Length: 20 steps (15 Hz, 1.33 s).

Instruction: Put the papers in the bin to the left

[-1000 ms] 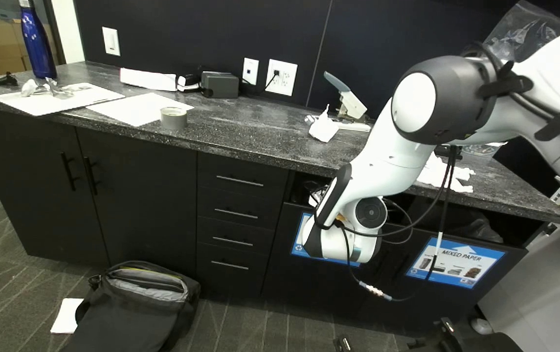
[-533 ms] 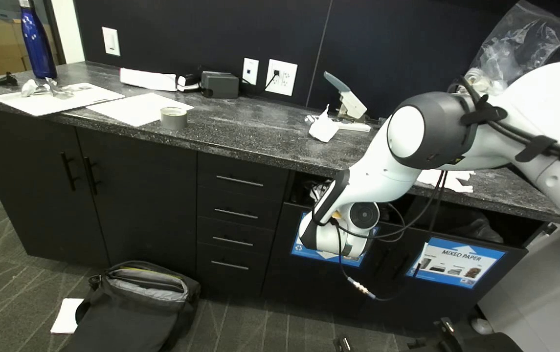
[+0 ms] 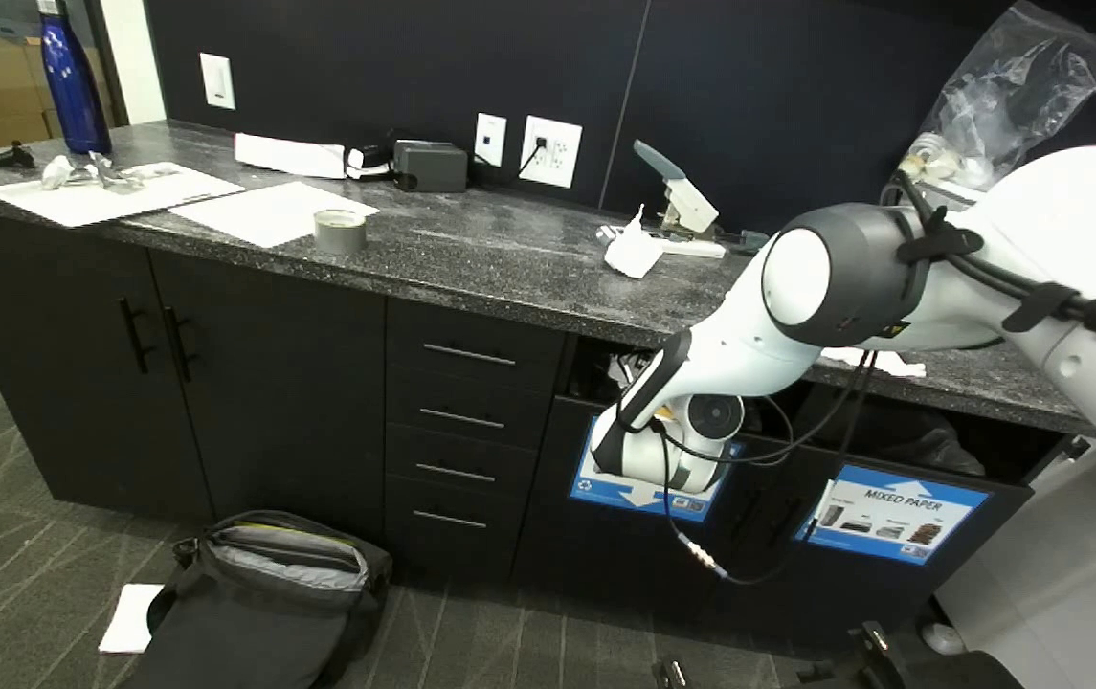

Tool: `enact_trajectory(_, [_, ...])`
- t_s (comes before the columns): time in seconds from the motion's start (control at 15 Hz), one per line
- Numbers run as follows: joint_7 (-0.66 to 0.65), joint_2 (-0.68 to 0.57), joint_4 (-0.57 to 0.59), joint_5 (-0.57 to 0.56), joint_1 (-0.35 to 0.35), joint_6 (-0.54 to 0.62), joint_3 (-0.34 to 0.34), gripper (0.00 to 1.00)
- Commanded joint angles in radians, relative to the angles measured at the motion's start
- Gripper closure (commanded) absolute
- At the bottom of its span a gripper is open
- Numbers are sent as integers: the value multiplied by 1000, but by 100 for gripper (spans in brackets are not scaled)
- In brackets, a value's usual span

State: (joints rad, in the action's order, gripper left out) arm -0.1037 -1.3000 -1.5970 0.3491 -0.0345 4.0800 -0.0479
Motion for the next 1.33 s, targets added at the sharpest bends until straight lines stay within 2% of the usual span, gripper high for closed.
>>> enact_trajectory(0.0, [51, -5, 27, 22, 6, -2, 17, 18])
enact_trajectory(0.13, [60, 13, -4, 14, 1, -3, 18, 3])
enact_trajectory(0.2, [70, 19, -13, 17, -2, -1, 16, 0])
enact_trajectory(0.6, [134, 49, -64, 37, -21, -5, 4, 0])
enact_trajectory(0.8, [236, 85, -119, 97, -52, -86, -24, 0])
enact_trajectory(1.13, [233, 132, -170, 84, -64, -172, -34, 0])
enact_trajectory(1.27, [242, 183, -227, 97, -81, -215, -44, 0])
